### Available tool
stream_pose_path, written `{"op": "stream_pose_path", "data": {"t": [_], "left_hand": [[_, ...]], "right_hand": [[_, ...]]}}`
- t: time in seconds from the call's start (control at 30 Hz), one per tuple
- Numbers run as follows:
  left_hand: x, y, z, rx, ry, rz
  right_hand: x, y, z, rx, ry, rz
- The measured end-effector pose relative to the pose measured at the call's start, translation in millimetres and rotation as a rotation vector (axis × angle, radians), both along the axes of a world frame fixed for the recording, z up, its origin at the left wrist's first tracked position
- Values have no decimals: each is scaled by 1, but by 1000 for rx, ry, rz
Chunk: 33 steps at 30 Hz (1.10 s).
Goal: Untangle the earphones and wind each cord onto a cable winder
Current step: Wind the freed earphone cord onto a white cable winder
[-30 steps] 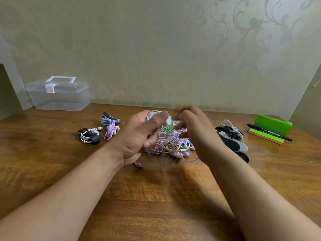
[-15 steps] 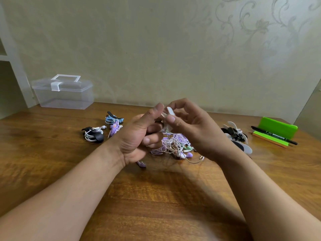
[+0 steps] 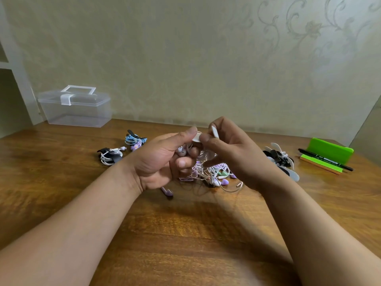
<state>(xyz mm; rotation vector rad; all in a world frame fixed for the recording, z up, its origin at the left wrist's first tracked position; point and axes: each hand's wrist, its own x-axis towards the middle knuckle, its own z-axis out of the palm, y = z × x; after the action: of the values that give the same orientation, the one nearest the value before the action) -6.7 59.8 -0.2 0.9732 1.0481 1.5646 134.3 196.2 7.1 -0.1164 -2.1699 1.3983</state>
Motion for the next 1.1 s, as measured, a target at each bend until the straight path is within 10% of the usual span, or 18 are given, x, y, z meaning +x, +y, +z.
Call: {"op": "stream_pose_path", "data": {"t": [1.1], "left_hand": [[18, 18, -16, 53, 427, 409]], "right_hand": [[3, -5, 1, 353, -246, -252]]}}
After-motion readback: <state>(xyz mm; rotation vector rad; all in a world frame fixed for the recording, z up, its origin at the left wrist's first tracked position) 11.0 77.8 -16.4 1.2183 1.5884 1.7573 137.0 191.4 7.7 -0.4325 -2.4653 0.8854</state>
